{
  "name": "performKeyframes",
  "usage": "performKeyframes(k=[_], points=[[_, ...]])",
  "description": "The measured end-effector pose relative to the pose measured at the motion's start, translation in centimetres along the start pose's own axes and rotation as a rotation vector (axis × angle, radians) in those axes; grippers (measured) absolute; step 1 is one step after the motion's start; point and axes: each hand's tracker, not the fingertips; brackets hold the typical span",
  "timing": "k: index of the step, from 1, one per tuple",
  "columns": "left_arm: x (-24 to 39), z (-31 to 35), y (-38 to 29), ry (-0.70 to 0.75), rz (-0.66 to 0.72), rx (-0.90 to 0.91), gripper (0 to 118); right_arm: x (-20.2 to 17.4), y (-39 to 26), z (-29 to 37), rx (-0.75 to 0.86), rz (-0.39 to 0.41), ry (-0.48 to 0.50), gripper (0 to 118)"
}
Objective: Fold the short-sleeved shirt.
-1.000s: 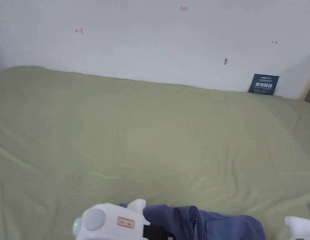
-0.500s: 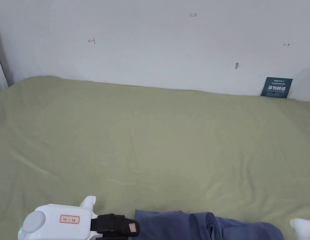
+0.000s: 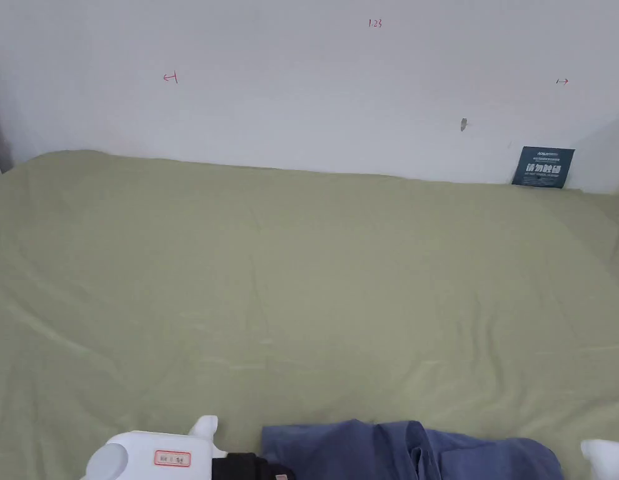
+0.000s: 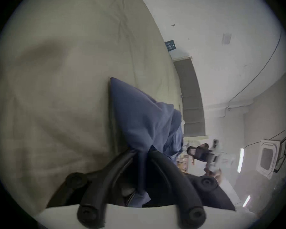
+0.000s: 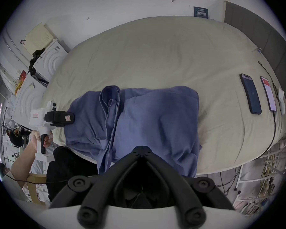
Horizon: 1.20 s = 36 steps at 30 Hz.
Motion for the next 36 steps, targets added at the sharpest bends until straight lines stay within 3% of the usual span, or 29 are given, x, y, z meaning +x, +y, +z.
performKeyframes(k=[6,11,16,21,26,32,33,34,36], points=[[1.8,8.0,1.4,0.049,-0.074,0.092,8,-0.6,0.2,-0.6,-0.024,0.016,-0.006,0],[2.1,18.0,1.6,0.219,-0.097,0.147,8,-2.2,1.2,-1.1,-0.017,0.047,0.015,0],[4.1,20.4,0.7,0.295,-0.077,0.168,8,-3.3,1.5,-1.6,-0.029,0.068,0.034,0],[9.3,17.0,0.6,0.195,-0.151,0.182,8,-3.2,1.8,-1.9,-0.041,0.067,0.004,0],[15.0,9.2,0.8,0.124,-0.212,0.119,8,-2.6,2.1,-1.9,-0.035,0.047,-0.048,0],[15.7,-0.8,0.5,0.067,-0.246,-0.041,9,-2.2,1.9,-2.3,-0.034,0.014,-0.041,0],[15.4,-1.7,0.4,0.075,-0.234,-0.034,12,-2.2,1.9,-2.3,-0.034,0.011,-0.038,0],[15.1,-2.7,0.4,0.083,-0.218,-0.056,27,-2.1,1.8,-2.3,-0.032,0.009,-0.033,0],[14.6,-3.8,0.0,0.056,-0.183,-0.070,81,-1.9,1.6,-2.2,-0.031,0.003,-0.026,0]])
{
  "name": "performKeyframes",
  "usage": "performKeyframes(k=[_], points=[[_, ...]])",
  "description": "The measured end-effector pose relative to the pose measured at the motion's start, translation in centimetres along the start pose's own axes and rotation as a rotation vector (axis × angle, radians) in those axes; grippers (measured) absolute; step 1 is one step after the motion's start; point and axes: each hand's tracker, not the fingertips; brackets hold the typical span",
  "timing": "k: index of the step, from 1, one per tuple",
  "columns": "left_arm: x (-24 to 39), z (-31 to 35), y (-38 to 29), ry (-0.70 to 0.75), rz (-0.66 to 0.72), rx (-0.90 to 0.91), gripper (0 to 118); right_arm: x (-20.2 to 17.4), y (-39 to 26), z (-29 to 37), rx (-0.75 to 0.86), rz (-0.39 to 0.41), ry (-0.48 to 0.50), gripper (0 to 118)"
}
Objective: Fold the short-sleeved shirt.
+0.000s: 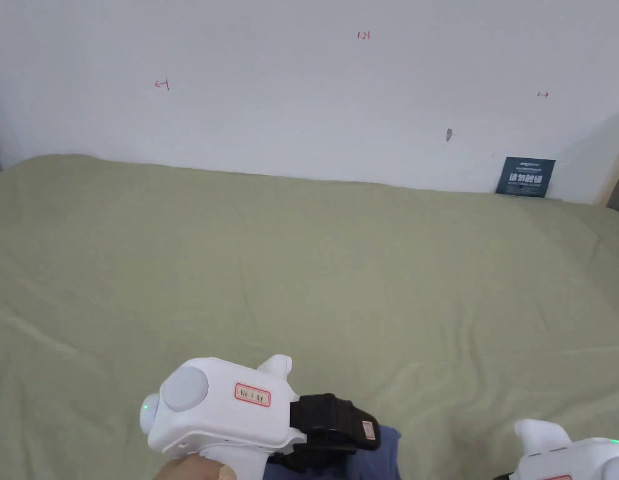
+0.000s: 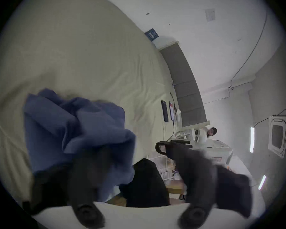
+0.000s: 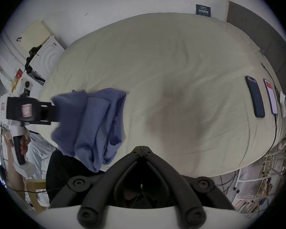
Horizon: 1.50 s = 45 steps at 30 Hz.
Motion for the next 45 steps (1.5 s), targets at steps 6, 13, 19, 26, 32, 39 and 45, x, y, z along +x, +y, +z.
performKeyframes(k=[6,13,19,26,32,39,45], points=[[-0.4,2.5,-0.7,-0.068,-0.005,0.108,91,0.8,-0.3,0.3,0.005,-0.008,-0.006,0],[-2.2,1.3,-2.1,-0.051,0.012,0.067,6,0.9,-0.7,0.5,0.003,-0.009,0.001,0],[-5.3,-7.4,-4.7,-0.043,0.102,-0.034,1,0.6,-1.0,1.0,0.023,-0.006,0.016,0],[-6.2,-10.1,-6.2,-0.058,0.160,0.058,0,0.7,-0.9,0.9,0.027,-0.009,0.008,0],[-3.0,-5.6,-4.5,0.019,0.026,0.090,0,-0.4,-0.8,0.4,0.017,0.007,0.017,0],[-1.9,5.6,-2.2,0.045,-0.061,0.225,0,-3.7,-0.4,0.6,0.012,0.078,0.089,0],[-6.3,12.2,-2.7,0.212,0.013,0.276,0,-7.4,0.6,-0.8,-0.013,0.164,0.155,0]])
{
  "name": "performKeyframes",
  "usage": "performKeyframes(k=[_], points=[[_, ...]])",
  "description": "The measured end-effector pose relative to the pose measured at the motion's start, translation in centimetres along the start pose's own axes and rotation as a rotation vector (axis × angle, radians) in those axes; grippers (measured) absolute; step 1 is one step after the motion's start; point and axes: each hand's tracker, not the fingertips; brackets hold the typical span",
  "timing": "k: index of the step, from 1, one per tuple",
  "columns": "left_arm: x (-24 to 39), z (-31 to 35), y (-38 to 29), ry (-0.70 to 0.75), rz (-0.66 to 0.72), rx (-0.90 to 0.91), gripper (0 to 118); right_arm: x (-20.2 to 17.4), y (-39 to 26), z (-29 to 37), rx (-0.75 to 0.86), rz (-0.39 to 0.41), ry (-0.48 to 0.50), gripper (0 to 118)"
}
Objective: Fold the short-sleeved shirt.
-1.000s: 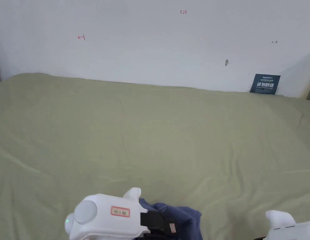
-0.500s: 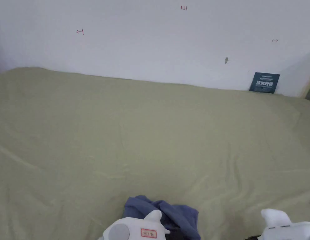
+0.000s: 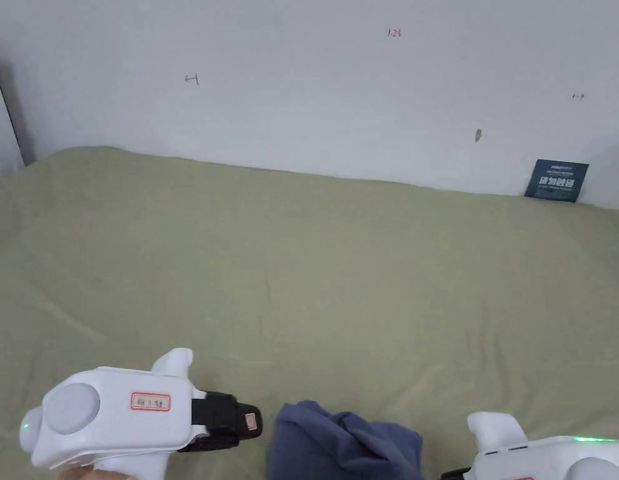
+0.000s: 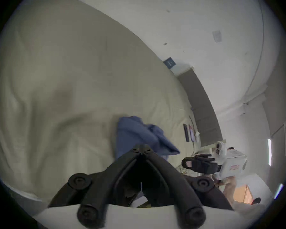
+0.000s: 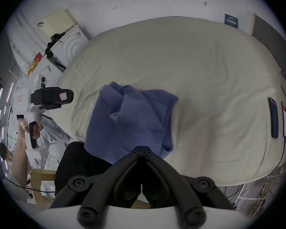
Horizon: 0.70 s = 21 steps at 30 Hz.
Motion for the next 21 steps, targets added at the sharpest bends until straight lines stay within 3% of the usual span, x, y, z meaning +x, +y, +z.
performKeyframes(k=[13,21], points=[[-2.3,-0.4,-1.9,-0.029,0.046,-0.039,0,-2.9,2.6,-5.8,-0.085,0.073,0.031,0],[-2.5,-2.2,-2.2,-0.058,0.027,-0.117,0,-0.1,5.3,-7.8,-0.035,-0.048,-0.030,0]])
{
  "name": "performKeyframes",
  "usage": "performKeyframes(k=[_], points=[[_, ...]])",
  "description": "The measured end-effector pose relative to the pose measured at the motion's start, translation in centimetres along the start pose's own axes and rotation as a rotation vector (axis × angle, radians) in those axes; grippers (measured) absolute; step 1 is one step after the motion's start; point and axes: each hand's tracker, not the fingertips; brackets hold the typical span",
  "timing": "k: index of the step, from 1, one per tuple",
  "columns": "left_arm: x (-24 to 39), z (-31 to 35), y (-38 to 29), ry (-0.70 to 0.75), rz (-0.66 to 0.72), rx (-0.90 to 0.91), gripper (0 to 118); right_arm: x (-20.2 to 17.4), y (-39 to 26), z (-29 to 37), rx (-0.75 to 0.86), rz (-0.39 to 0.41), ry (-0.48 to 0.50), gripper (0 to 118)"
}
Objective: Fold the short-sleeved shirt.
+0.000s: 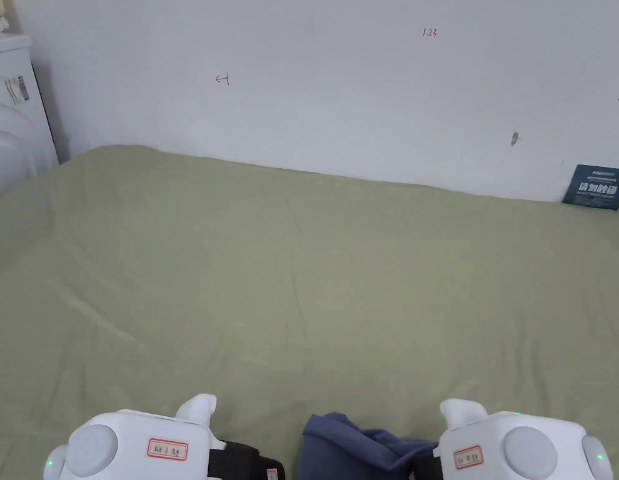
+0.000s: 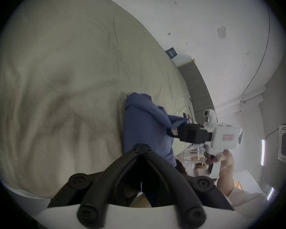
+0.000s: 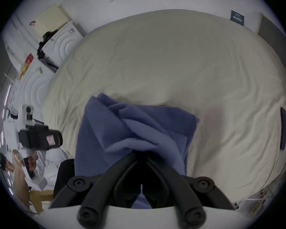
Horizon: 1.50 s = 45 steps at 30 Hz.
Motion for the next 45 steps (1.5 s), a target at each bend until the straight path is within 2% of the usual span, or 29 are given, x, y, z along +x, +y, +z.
performKeyframes(k=[3,4,6,8,9,10,15,16,20,22,23,24,25,26,28,31,36,39,45], points=[[-0.5,-1.1,0.1,-0.010,-0.001,-0.037,0,1.4,-0.2,-0.9,-0.017,-0.051,0.005,0],[-0.7,-1.5,0.1,-0.018,0.004,-0.043,2,1.8,-0.4,-1.4,-0.027,-0.091,0.014,0],[-1.4,-2.3,0.2,-0.064,0.037,-0.062,16,2.3,-0.7,-2.3,-0.025,-0.098,0.022,0],[-1.9,-3.2,0.2,-0.122,0.071,-0.091,75,2.0,-0.9,-2.4,-0.016,-0.091,0.020,0],[-2.1,-3.6,0.1,-0.131,0.081,-0.103,99,1.8,-0.9,-2.4,-0.016,-0.074,0.014,0],[-2.1,-4.2,0.0,-0.140,0.084,-0.117,110,1.8,-0.8,-2.4,-0.017,-0.068,0.012,0],[-3.1,-5.5,-0.5,-0.180,0.079,-0.119,110,2.3,-0.7,-2.4,-0.023,-0.076,0.030,0],[-3.2,-5.7,-0.4,-0.235,0.080,-0.105,110,2.3,-0.8,-2.5,-0.020,-0.080,0.033,0],[-3.7,-7.4,-0.4,-0.289,0.125,-0.088,110,2.4,-0.7,-2.5,-0.019,-0.088,0.039,0],[-3.4,-8.3,-0.4,-0.295,0.129,-0.094,106,2.4,-0.7,-2.5,-0.019,-0.091,0.040,0],[-2.9,-8.5,-0.4,-0.277,0.119,-0.097,98,2.5,-0.7,-2.4,-0.017,-0.100,0.042,0],[-2.8,-8.6,-0.5,-0.197,0.101,-0.107,79,2.5,-0.7,-2.4,-0.016,-0.103,0.041,0],[-2.8,-8.7,-0.5,-0.127,0.083,-0.112,36,2.4,-0.8,-2.3,-0.013,-0.105,0.038,0],[-3.2,-8.8,-0.6,-0.123,0.062,-0.127,24,2.4,-0.8,-2.2,-0.011,-0.108,0.040,0],[-4.0,-8.4,-0.6,-0.217,0.111,-0.118,24,1.9,-1.0,-2.0,-0.005,-0.102,0.030,0],[-3.1,-7.9,-0.1,-0.187,0.034,-0.117,24,1.0,-0.9,-1.8,0.000,-0.085,0.003,0],[-3.2,-6.1,1.4,-0.207,0.016,-0.112,24,-1.1,-0.6,-1.0,0.023,-0.111,0.010,0],[-4.3,-3.9,2.7,-0.199,0.010,-0.101,24,-4.0,-0.2,-0.9,0.038,-0.108,0.035,0],[-7.8,3.9,6.3,-0.094,-0.030,-0.063,24,-12.5,1.8,-1.8,0.065,-0.058,0.108,0]])
